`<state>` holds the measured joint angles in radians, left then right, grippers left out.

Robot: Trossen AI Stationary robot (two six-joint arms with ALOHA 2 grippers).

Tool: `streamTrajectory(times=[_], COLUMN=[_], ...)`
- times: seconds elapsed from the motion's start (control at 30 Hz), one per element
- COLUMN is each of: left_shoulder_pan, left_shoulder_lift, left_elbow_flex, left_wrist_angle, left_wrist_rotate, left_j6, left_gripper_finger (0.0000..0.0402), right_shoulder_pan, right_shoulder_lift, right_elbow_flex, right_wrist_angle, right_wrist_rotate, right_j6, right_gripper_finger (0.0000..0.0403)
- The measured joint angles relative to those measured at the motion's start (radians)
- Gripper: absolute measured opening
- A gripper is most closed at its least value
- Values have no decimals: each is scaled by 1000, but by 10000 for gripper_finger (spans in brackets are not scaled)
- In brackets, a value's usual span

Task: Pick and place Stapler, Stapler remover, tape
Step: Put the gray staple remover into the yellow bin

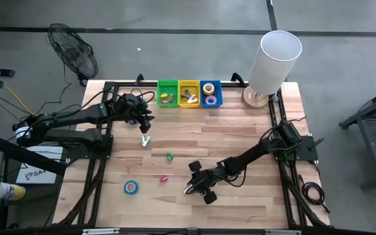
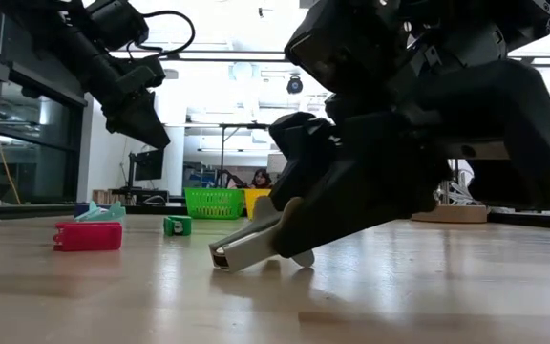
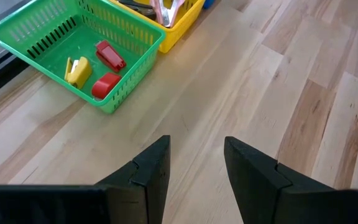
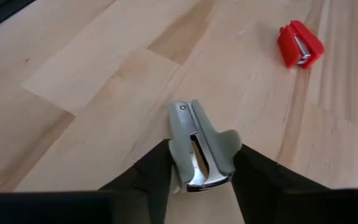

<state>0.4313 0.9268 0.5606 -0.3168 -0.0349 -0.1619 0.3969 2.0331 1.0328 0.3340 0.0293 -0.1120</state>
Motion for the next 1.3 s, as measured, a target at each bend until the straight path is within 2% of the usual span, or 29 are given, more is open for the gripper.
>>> streamTrajectory(times=[0.3,0.63,0.77,0.9,1.07,1.3], left_shoulder_pan=[0,0,0,0,0,0], left_shoulder_lift=[0,0,0,0,0,0], left_elbow_flex=[0,0,0,0,0,0], left_wrist_angle=[0,0,2,2,0,0], left_wrist_rotate=[0,-1,-1,-1,-2,-2], left_j6=[0,0,0,0,0,0], left_gripper_finger=[149,149,149,149,149,150], right_shoulder_pan=[-5,-88,-148,-233,-355,-521], right_shoulder_lift=[0,-63,-108,-154,-195,-208], right_elbow_flex=[0,0,0,0,0,0], right_wrist_angle=[0,-128,-176,-195,-188,-141], right_wrist_rotate=[137,327,475,547,581,510], right_j6=[0,-16,-31,-63,-73,-96], right_gripper_finger=[94,97,98,98,98,98])
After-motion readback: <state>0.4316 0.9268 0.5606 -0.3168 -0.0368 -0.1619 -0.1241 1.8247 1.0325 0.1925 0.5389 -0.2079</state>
